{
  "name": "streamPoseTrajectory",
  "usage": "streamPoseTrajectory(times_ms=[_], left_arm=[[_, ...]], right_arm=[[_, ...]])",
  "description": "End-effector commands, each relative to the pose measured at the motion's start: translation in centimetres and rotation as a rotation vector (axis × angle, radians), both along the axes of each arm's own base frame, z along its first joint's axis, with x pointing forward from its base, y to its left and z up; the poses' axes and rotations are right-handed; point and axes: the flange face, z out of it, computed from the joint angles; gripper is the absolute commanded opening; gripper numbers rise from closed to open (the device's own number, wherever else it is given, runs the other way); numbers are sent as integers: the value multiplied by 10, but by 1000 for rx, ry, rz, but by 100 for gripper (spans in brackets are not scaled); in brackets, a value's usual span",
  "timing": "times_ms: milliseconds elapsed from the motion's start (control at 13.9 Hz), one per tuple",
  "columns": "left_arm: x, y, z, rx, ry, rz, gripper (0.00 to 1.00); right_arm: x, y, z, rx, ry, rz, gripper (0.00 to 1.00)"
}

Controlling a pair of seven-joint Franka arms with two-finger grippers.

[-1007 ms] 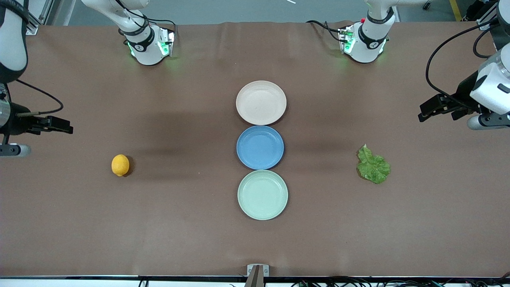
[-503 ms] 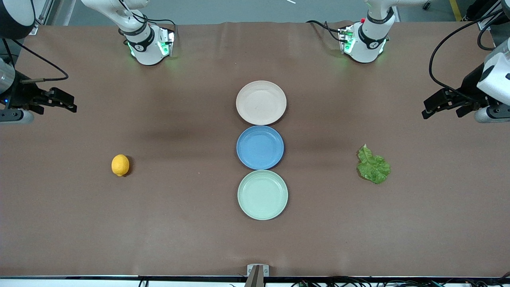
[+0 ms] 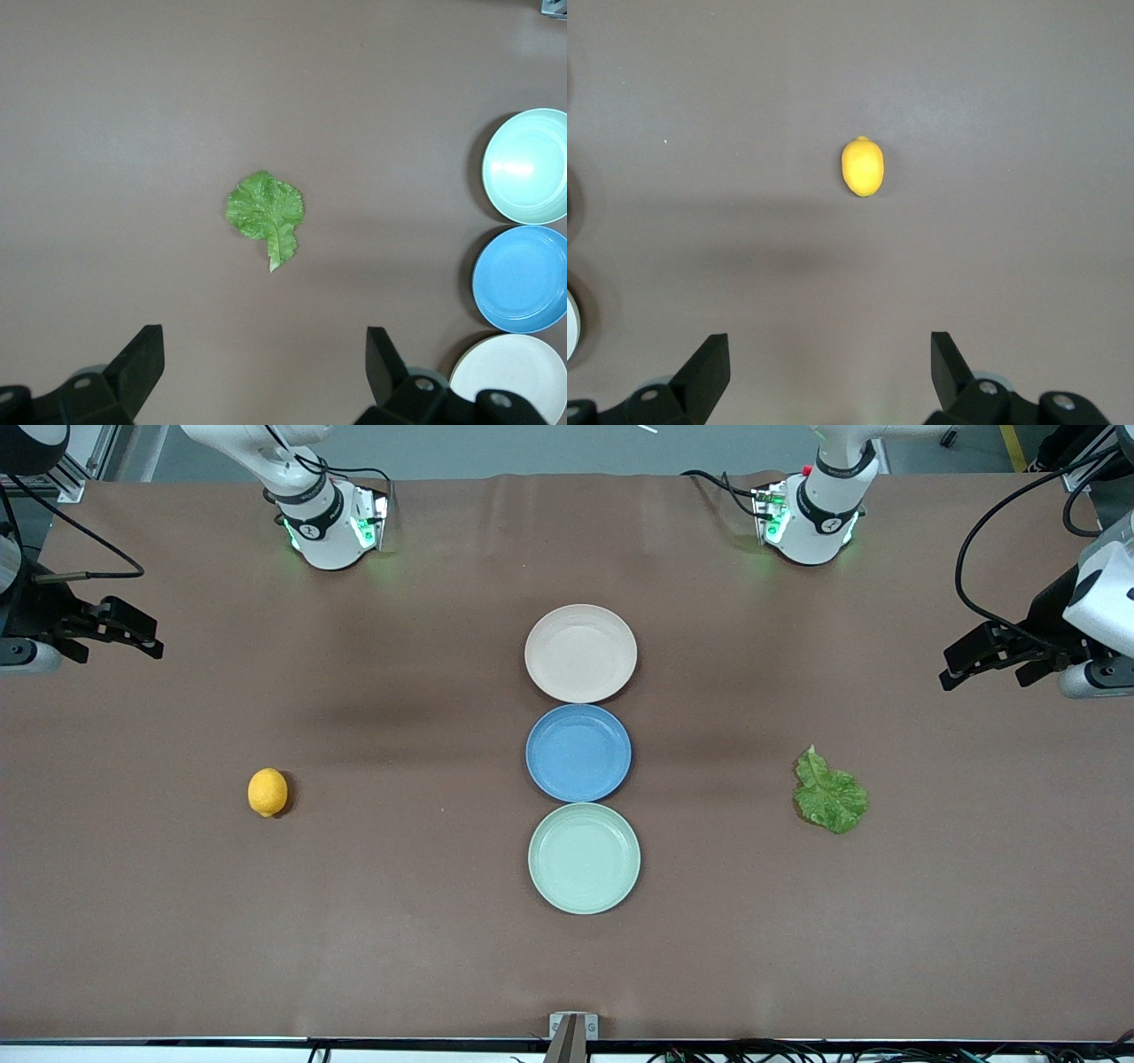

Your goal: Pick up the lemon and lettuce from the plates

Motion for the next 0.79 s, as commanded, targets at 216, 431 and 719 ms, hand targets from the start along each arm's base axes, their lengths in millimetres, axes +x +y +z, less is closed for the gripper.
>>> streamPoseTrajectory(times_ms=[216, 431, 719], left_arm=[[1, 0, 3, 23, -10, -31, 100], [1, 0, 3, 73, -14, -121, 100], [0, 1, 1, 69, -9, -115, 100]], right_arm=[[-9, -11, 0, -2, -11, -25, 100], [-8, -14, -1, -3, -12, -31, 100], [-8, -17, -2, -3, -11, -36, 100]])
